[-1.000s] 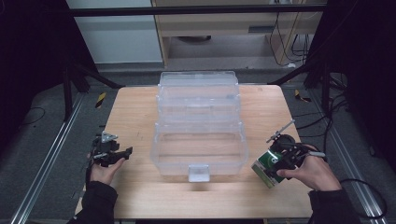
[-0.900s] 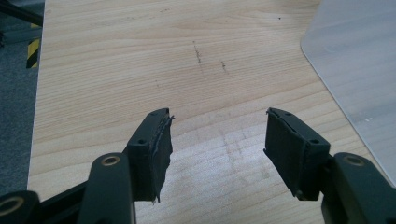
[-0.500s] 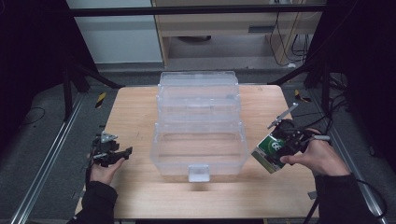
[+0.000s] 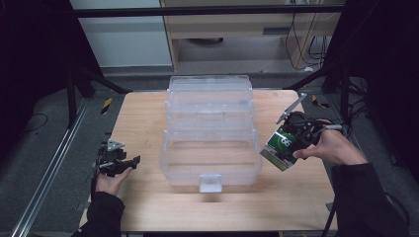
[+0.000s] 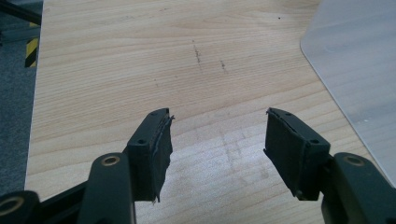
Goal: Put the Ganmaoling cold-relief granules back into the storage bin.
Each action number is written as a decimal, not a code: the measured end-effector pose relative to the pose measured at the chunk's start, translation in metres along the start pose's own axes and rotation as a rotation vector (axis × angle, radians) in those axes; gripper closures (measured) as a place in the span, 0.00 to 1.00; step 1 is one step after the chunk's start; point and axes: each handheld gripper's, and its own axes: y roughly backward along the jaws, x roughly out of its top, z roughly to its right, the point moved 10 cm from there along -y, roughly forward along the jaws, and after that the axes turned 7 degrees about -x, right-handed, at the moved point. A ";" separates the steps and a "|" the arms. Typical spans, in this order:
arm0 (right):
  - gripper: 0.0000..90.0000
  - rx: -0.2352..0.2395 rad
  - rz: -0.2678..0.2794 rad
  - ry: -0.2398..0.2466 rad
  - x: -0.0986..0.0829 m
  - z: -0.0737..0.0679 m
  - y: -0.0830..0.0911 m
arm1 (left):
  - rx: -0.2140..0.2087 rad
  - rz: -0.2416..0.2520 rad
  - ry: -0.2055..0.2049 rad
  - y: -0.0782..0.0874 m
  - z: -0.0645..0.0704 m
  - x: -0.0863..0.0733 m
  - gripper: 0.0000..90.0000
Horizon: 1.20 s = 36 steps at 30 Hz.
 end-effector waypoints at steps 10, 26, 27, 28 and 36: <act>0.19 0.041 0.037 0.132 0.033 -0.008 0.000 | -0.004 -0.002 0.000 -0.001 0.000 0.000 0.45; 0.19 0.120 0.068 0.276 0.065 -0.024 -0.009 | -0.006 0.000 -0.003 -0.001 0.001 0.000 0.45; 0.19 0.123 0.071 0.291 0.066 -0.025 -0.010 | -0.007 0.000 -0.003 -0.001 0.001 0.000 0.45; 0.19 0.128 0.069 0.306 0.068 -0.027 -0.011 | -0.008 0.000 -0.003 -0.001 0.001 0.000 0.45; 0.19 0.155 0.074 0.404 0.076 -0.038 -0.021 | -0.009 0.000 -0.003 0.000 0.000 0.000 0.45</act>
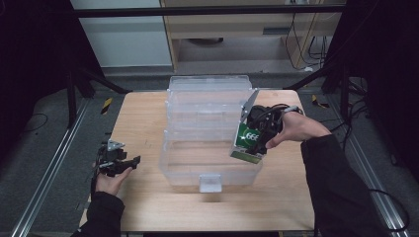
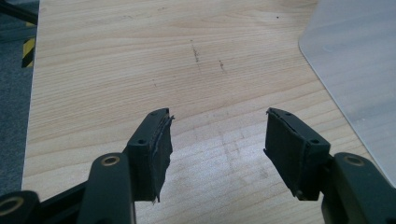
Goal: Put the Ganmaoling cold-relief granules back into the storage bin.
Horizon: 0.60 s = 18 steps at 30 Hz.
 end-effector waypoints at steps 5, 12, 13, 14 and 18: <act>0.19 0.013 -0.014 0.023 0.004 -0.003 -0.010 | -0.001 0.000 -0.001 0.000 0.000 0.000 0.45; 0.19 0.024 -0.037 0.096 0.003 -0.008 -0.025 | -0.001 -0.002 -0.002 -0.001 0.000 -0.001 0.45; 0.19 0.022 -0.040 0.102 0.002 -0.007 -0.026 | -0.001 -0.002 -0.002 -0.001 0.000 -0.001 0.45; 0.19 0.019 -0.044 0.101 0.002 -0.008 -0.027 | -0.001 -0.002 -0.002 -0.001 0.000 -0.001 0.45; 0.19 0.005 -0.052 0.129 -0.001 -0.007 -0.031 | -0.002 -0.001 -0.003 -0.001 0.001 0.000 0.45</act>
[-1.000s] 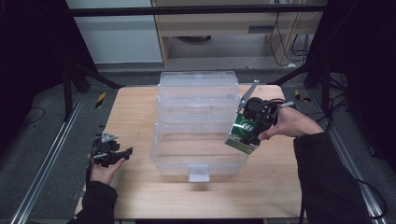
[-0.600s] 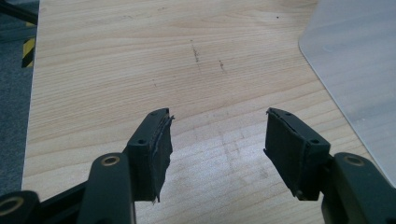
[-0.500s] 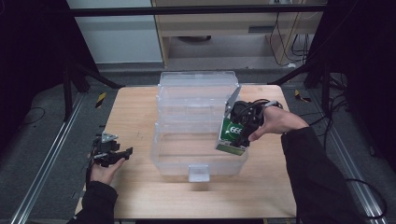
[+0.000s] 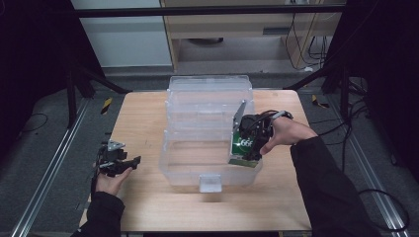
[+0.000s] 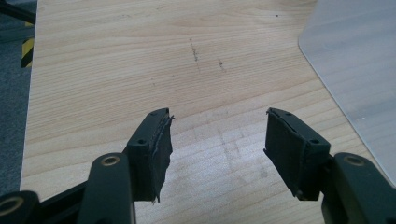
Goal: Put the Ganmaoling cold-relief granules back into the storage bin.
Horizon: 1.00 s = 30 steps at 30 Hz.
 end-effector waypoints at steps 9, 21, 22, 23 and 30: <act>0.19 -0.003 -0.048 -0.001 -0.005 -0.001 -0.008 | 0.000 0.000 0.000 0.000 0.000 0.000 0.45; 0.19 0.018 -0.064 -0.013 -0.010 -0.003 -0.023 | -0.002 -0.002 -0.002 0.000 0.000 0.000 0.45; 0.19 0.019 -0.068 -0.013 -0.010 -0.004 -0.023 | -0.001 -0.003 -0.001 0.000 0.000 -0.001 0.45; 0.19 0.019 -0.068 -0.013 -0.010 -0.004 -0.023 | -0.001 -0.003 -0.001 0.000 0.000 -0.001 0.45; 0.19 0.012 -0.071 0.006 -0.008 -0.006 -0.027 | 0.000 -0.006 -0.001 0.000 -0.001 -0.001 0.45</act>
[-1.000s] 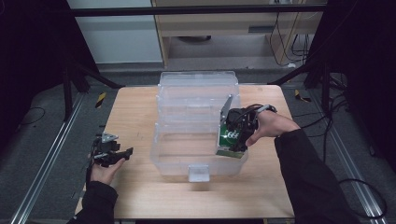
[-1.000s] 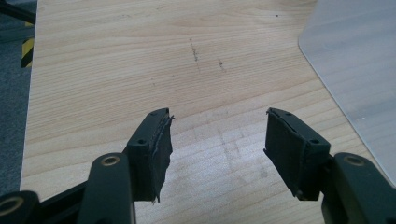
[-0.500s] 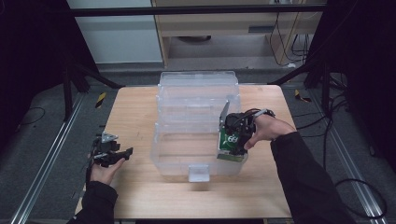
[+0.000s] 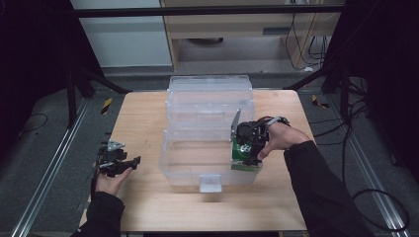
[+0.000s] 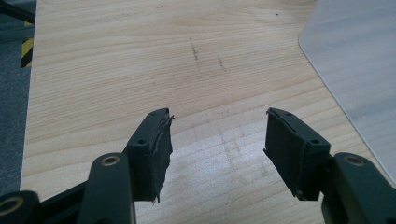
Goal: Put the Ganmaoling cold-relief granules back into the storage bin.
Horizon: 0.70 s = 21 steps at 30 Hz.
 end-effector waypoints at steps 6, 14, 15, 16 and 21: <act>0.19 -0.003 -0.007 0.002 0.002 -0.001 -0.002 | -0.002 -0.001 -0.001 0.000 0.000 0.000 0.45; 0.19 0.001 0.030 -0.013 0.010 -0.001 -0.007 | -0.003 -0.001 -0.002 0.000 0.000 0.000 0.45; 0.19 0.001 0.047 -0.017 0.012 -0.001 -0.007 | -0.002 -0.002 -0.002 0.000 0.000 0.000 0.45; 0.19 0.001 0.047 -0.017 0.012 -0.001 -0.007 | -0.002 -0.003 -0.001 -0.001 0.000 0.000 0.45; 0.19 0.009 0.034 -0.028 0.008 -0.001 -0.019 | -0.001 -0.002 -0.001 0.000 0.000 0.000 0.45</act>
